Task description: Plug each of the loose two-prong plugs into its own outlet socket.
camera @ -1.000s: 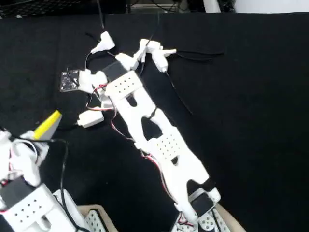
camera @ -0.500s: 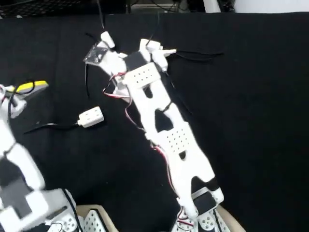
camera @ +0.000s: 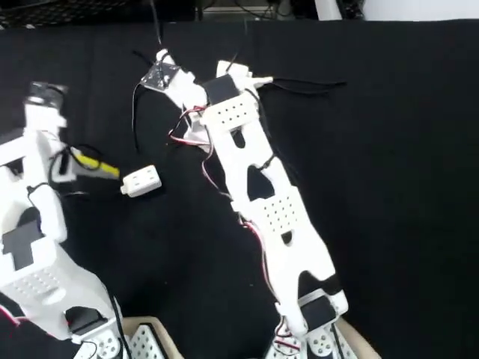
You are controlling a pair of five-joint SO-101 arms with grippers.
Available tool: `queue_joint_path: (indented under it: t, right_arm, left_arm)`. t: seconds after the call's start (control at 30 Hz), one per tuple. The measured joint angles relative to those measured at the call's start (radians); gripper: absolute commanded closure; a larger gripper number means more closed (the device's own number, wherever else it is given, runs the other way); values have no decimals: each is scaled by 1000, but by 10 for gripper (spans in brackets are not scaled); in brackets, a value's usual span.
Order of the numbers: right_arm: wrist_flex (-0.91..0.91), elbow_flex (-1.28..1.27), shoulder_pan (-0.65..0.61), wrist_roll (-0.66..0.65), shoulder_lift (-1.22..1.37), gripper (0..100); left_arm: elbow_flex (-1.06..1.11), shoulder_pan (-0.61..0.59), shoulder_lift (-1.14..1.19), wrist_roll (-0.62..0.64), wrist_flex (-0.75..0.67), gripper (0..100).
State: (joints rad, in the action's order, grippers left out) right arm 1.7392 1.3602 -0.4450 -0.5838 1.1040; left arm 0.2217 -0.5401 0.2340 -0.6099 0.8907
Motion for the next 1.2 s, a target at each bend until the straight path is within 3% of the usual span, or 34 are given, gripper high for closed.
queue_joint_path:
  t: [0.17,0.37,0.5,0.67,0.83,1.07,1.2]
  right_arm:
    - [0,0,17,6,0,987]
    - [0,0,46,6,0,987]
    - [0,0,55,6,0,987]
    - [0,0,55,18,0,987]
    - [2,0,55,48,0,987]
    - [2,0,95,91,0,987]
    - [2,0,115,118,0,987]
  left_arm:
    - [92,44,14,-92,-46,388]
    - [173,57,17,-109,-233,388]
    - [170,60,18,-110,-269,388]
    - [101,91,34,-115,-157,388]
    - [86,175,49,-242,5,388]
    - [49,229,78,-302,52,396]
    - [0,258,129,-396,66,552]
